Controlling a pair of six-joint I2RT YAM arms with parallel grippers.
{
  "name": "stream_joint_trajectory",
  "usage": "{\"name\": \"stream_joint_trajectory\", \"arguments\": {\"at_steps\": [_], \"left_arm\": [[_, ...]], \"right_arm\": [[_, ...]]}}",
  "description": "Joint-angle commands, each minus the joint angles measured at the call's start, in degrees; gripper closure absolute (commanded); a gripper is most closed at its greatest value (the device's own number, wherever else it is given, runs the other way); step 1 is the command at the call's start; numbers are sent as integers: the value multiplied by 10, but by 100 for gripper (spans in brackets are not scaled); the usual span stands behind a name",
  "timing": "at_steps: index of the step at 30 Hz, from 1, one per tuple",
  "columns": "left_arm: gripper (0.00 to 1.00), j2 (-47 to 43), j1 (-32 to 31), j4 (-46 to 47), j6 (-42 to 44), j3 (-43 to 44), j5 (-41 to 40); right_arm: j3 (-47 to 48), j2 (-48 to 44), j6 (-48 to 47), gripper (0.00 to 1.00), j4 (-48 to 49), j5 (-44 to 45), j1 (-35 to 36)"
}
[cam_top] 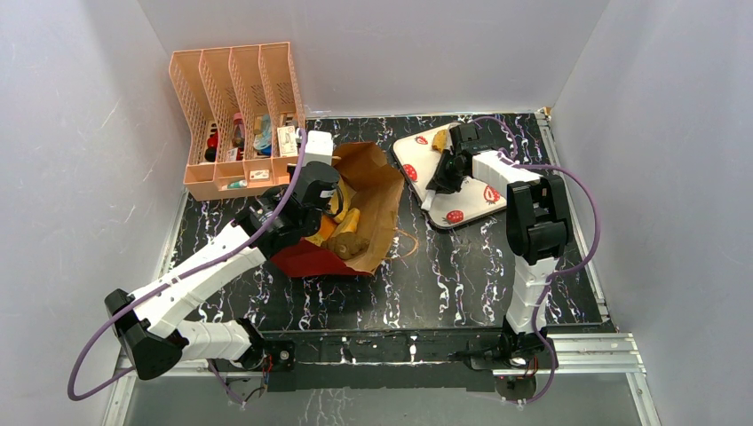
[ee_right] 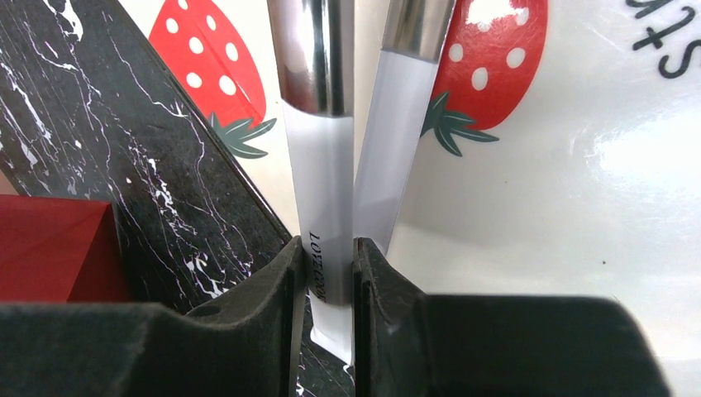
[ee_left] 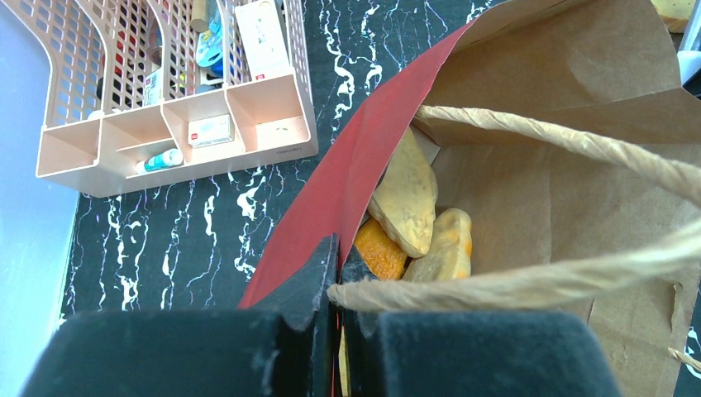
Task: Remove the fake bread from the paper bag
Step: Place the fake bread in the container.
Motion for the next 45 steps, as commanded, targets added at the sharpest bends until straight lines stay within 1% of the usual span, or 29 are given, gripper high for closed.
{"name": "stream_joint_trajectory", "arguments": {"at_steps": [1,11,17,23,37,45], "left_arm": [[100,-15,2,10,3,16,-19],[100,-15,2,3,9,28,-22],[100,-21,2,15,9,23,-20],[100,-11,2,23,9,28,-13],[100,-21,2,38,17,24,-19],[100,-27,2,39,20,21,-20]], "right_arm": [[21,-19,-2,100,9,-11,-2],[-3,-41,24,100,22,-33,-1],[-17,-55,41,100,31,-52,-1],[-22,-72,44,100,25,-53,-1],[-46,-125,96,100,34,-115,-1],[-60,-151,111,100,24,-121,-1]]}}
